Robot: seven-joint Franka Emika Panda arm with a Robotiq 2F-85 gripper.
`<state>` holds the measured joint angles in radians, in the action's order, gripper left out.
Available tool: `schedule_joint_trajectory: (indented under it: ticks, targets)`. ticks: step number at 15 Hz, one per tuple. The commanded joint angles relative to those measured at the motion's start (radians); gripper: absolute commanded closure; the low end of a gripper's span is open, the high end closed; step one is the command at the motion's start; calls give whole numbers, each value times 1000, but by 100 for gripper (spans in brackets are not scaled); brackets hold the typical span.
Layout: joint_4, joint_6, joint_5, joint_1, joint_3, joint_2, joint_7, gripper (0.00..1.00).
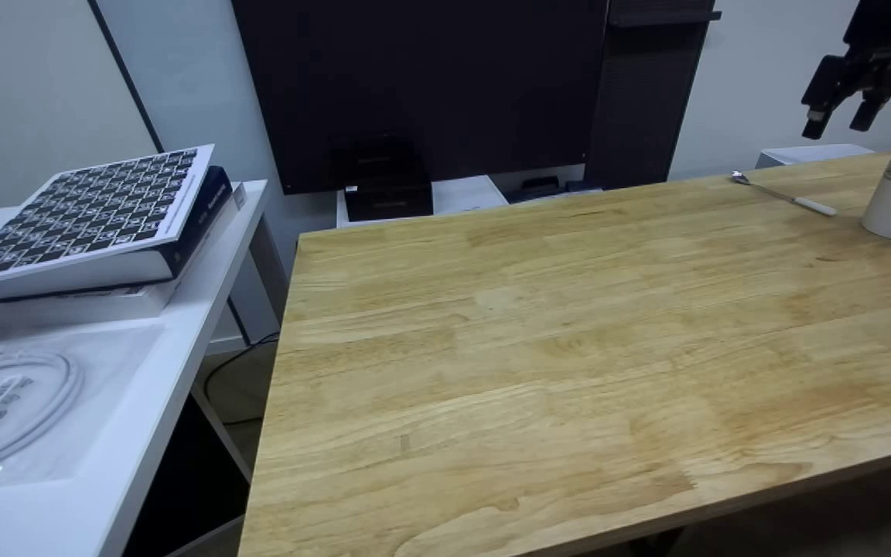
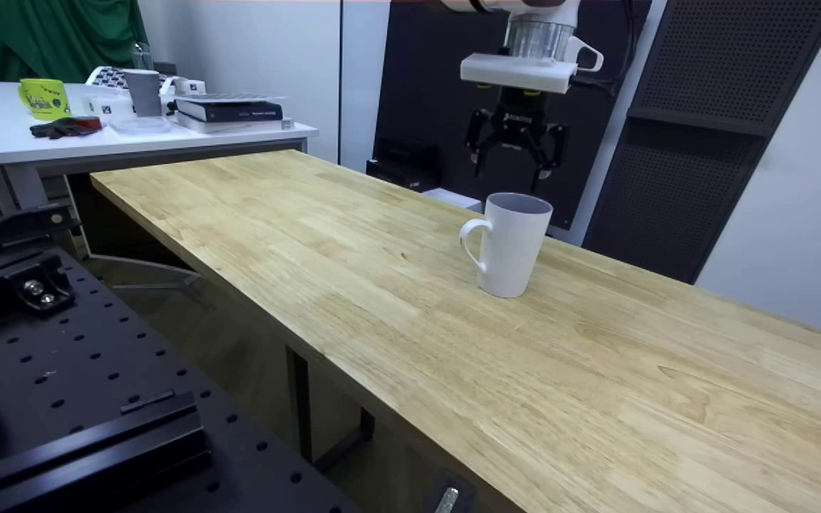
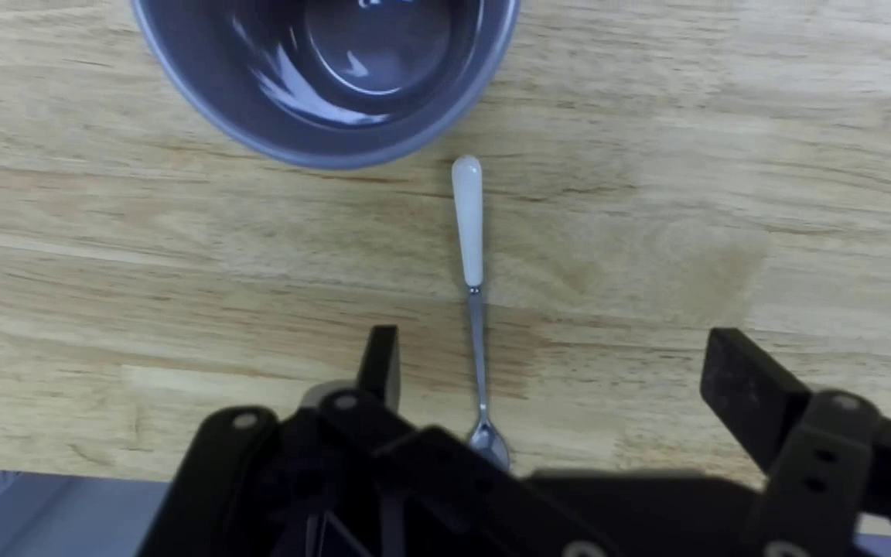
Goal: Place the spoon in the mug
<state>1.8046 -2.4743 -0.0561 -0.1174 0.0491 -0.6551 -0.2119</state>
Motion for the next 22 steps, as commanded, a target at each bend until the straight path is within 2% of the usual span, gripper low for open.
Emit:
schedule_joint_trajectory:
  ticks: [1, 7, 14, 22]
  targets:
    - [-62, -8, 18, -12, -1, -69, 29, 0]
    - [-101, -45, 14, -36, 0, -128, 17, 0]
    - [-101, -132, -12, -95, -13, -163, 8, 0]
    - [-118, -128, -7, -112, -21, -191, 1, 0]
